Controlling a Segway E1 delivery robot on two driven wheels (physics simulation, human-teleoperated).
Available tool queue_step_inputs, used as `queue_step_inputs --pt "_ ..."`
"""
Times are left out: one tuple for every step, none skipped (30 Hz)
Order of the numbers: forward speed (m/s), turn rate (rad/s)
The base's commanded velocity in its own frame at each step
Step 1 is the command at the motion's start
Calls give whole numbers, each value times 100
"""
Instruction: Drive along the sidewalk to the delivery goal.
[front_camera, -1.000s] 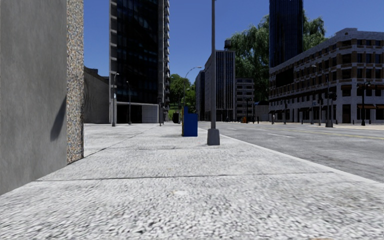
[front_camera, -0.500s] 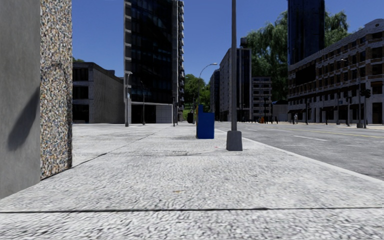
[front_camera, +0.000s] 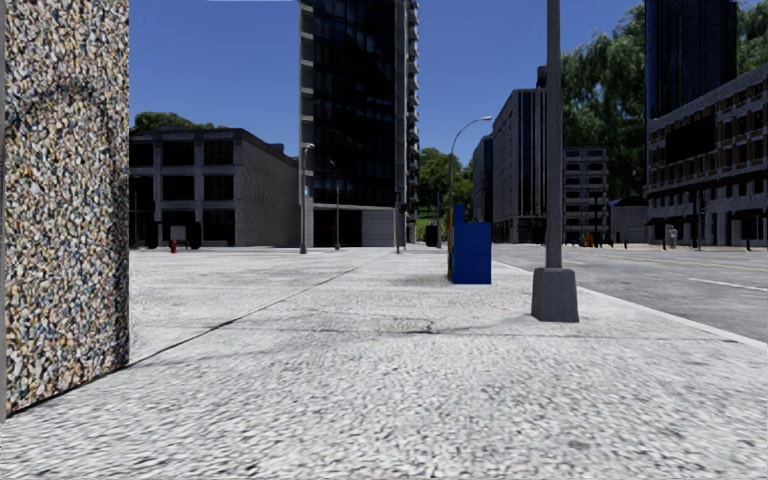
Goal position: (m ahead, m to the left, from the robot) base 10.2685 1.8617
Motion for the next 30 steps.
queue_step_inputs --pt "200 38" --pt "200 38" --pt "200 38" --pt "200 38" --pt "200 38" --pt "200 38" --pt "200 38" --pt "200 38" --pt "200 38" --pt "200 38" --pt "200 38" --pt "200 38" --pt "200 38" --pt "200 38" --pt "200 30" --pt "200 23" --pt "200 20" --pt "200 9" --pt "200 9" --pt "200 0" --pt "200 0" --pt "200 0" --pt "200 0" --pt "200 0" --pt "200 0" --pt "200 0" --pt "200 0" --pt "200 0" --pt "200 0" --pt "200 0"
